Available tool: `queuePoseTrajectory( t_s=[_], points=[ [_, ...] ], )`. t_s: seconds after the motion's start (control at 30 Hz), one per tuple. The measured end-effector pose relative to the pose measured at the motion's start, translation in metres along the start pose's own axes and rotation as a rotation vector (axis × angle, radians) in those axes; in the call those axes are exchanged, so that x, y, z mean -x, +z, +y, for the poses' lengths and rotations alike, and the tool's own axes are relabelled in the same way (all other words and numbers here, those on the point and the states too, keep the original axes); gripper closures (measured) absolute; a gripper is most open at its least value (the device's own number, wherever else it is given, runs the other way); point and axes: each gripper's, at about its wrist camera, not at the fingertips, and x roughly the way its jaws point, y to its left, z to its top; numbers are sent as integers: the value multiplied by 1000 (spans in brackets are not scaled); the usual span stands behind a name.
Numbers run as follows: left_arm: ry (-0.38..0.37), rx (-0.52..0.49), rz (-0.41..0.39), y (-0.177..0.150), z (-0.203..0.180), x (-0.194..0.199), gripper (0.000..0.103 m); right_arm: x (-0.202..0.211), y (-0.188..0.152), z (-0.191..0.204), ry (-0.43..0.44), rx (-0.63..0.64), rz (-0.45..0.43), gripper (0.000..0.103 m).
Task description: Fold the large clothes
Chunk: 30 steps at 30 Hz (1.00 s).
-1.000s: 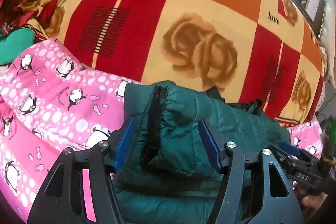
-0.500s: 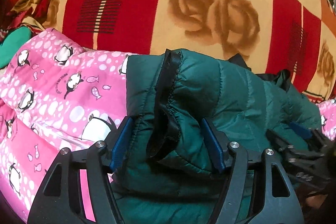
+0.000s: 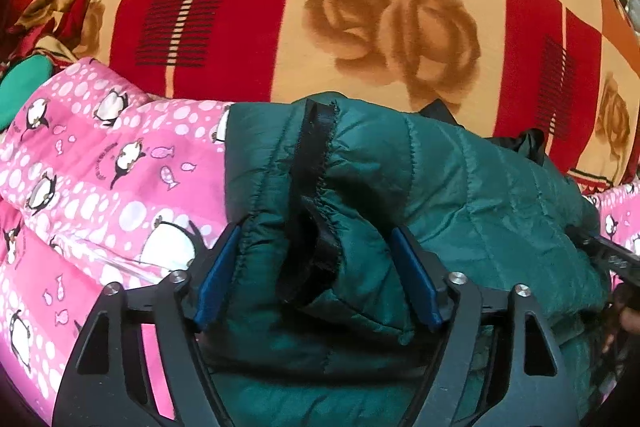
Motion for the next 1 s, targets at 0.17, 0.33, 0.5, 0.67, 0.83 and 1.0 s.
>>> queuePoseTrajectory(
  t_s=[0.17, 0.33, 0.5, 0.67, 0.83, 1.0],
  points=[
    [37, -40, -10, -3, -7, -3, 21, 1, 0, 7, -26, 6, -14, 15],
    [24, -24, 0, -2, -4, -5, 21, 48, -10, 33, -7, 48, -92, 16],
    [23, -23, -1, -2, -4, -5, 21, 65, -31, 75, 39, 139, -72, 16],
    [27, -25, -3, -2, -4, -4, 19, 37, -53, 86, 1, 155, -19, 16],
    [34, -31, -5, -2, -5, -4, 18, 30, -52, 82, 8, 137, -8, 16],
    [30, -25, -1, -2, -4, -5, 18, 59, -49, 58, 56, 90, -68, 16]
  ],
)
